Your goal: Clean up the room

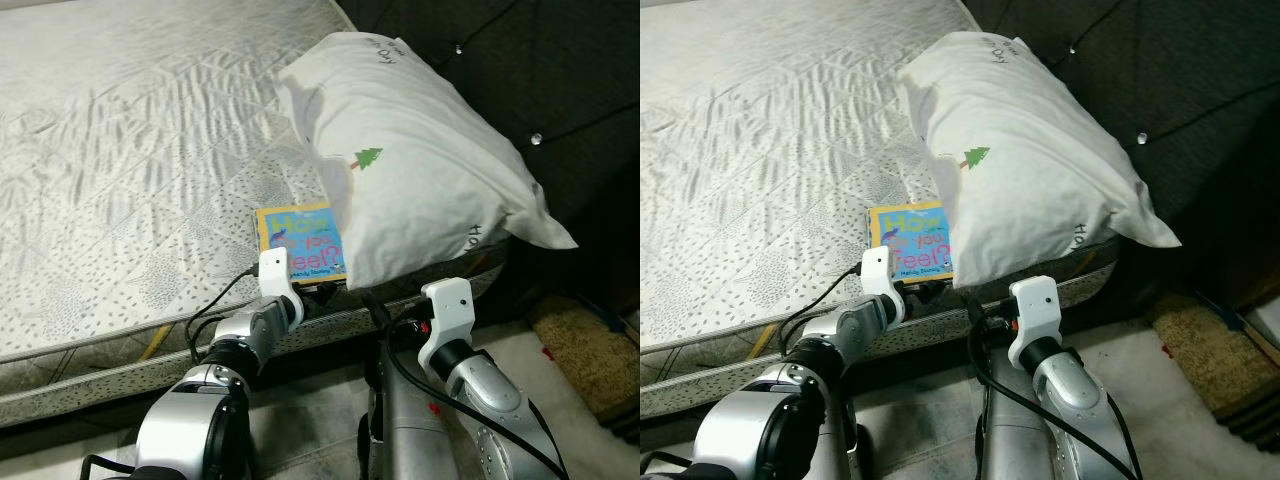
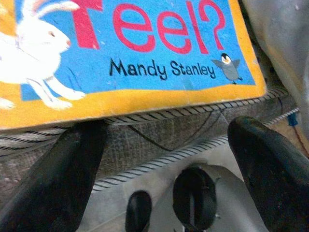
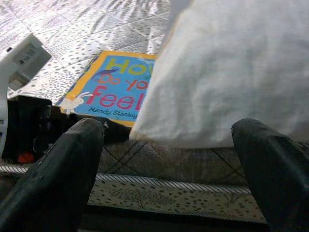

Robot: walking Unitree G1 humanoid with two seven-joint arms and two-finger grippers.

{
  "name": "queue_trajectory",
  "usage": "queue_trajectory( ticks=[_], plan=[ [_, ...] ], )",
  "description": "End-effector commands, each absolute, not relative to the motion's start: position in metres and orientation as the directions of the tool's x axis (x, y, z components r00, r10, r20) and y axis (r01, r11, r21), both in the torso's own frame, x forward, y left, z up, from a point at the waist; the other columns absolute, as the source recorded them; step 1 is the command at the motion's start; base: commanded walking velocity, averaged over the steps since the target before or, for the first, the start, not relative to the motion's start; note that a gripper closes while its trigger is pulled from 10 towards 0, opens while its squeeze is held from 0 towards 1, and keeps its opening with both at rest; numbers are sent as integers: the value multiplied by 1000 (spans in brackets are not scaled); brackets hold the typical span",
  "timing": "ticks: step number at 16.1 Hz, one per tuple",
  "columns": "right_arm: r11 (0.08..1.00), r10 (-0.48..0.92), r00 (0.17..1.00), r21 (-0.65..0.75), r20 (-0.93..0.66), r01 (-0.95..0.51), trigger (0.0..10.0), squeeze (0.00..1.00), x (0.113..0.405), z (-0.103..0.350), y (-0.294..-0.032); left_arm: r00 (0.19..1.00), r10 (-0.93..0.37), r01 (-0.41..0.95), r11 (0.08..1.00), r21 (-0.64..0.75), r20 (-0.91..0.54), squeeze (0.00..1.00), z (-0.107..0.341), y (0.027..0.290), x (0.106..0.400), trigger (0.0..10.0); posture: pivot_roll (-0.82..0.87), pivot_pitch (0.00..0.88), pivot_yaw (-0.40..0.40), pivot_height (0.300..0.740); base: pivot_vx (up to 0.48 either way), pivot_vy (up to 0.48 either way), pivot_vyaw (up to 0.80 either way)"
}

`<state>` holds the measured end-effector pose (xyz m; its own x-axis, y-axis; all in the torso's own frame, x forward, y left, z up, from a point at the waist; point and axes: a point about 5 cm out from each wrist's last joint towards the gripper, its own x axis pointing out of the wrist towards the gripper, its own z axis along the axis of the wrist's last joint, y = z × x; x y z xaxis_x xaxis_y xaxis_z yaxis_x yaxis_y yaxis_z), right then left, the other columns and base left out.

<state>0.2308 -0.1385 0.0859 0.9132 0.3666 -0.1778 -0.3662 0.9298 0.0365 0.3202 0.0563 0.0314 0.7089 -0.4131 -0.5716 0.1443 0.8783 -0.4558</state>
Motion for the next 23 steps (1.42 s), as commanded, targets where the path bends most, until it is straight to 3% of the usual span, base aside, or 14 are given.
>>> queue_trajectory(
  ticks=[1, 6, 9, 11, 14, 18, 21, 22, 23],
  plan=[
    [925, 378, 908, 34, -182, -378, 10000, 0, 232, 85, -136, 682, -483, 217, 850, -480, -548, 1000, 36, 38, 317, 10000, -139, 118, 0, 549, 0, 0, 0],
    [919, 391, 903, 24, -178, -393, 10000, 0, 238, 84, -135, 628, -547, 311, 828, -466, -553, 1000, 27, 15, 296, 10000, -123, 94, -4, 549, 0, 0, 0],
    [929, 366, 918, -5, -151, -371, 10000, 0, 243, 87, -136, 684, -502, 341, 862, -376, -529, 902, 29, 25, 291, 10000, -106, 78, -4, 549, 0, 0, 0],
    [938, 338, 931, -24, -137, -345, 10000, 0, 249, 88, -138, 720, -473, 331, 877, -348, -507, 486, 32, 36, 288, 10000, -86, 67, -12, 549, 0, 0, 0],
    [953, 286, 952, -70, -105, -294, 10000, 0, 264, 91, -139, 774, -456, 373, 889, -266, -439, 0, 48, 51, 286, 10000, -61, 52, -25, 549, 0, 0, 0],
    [966, 224, 972, -112, -75, -231, 10000, 0, 278, 92, -146, 845, -373, 340, 928, -152, -383, 0, 68, 82, 272, 10000, -26, 32, -31, 549, 0, 0, 0],
    [973, 207, 976, -86, -74, -213, 10000, 0, 279, 89, -146, 936, -232, 202, 970, -138, -266, 0, 80, 109, 266, 10000, -7, 28, -37, 549, 0, 0, 0],
    [983, 174, 981, -41, -87, -178, 10000, 0, 277, 84, -148, 974, -148, 147, 989, -23, -172, 0, 90, 126, 263, 10000, 5, 22, -43, 549, 0, 0, 0],
    [987, 157, 983, -14, -100, -159, 10000, 0, 274, 79, -148, 982, -116, 114, 993, -18, -152, 0, 92, 133, 261, 10000, 6, 19, -47, 549, 0, 0, 0]
  ],
)
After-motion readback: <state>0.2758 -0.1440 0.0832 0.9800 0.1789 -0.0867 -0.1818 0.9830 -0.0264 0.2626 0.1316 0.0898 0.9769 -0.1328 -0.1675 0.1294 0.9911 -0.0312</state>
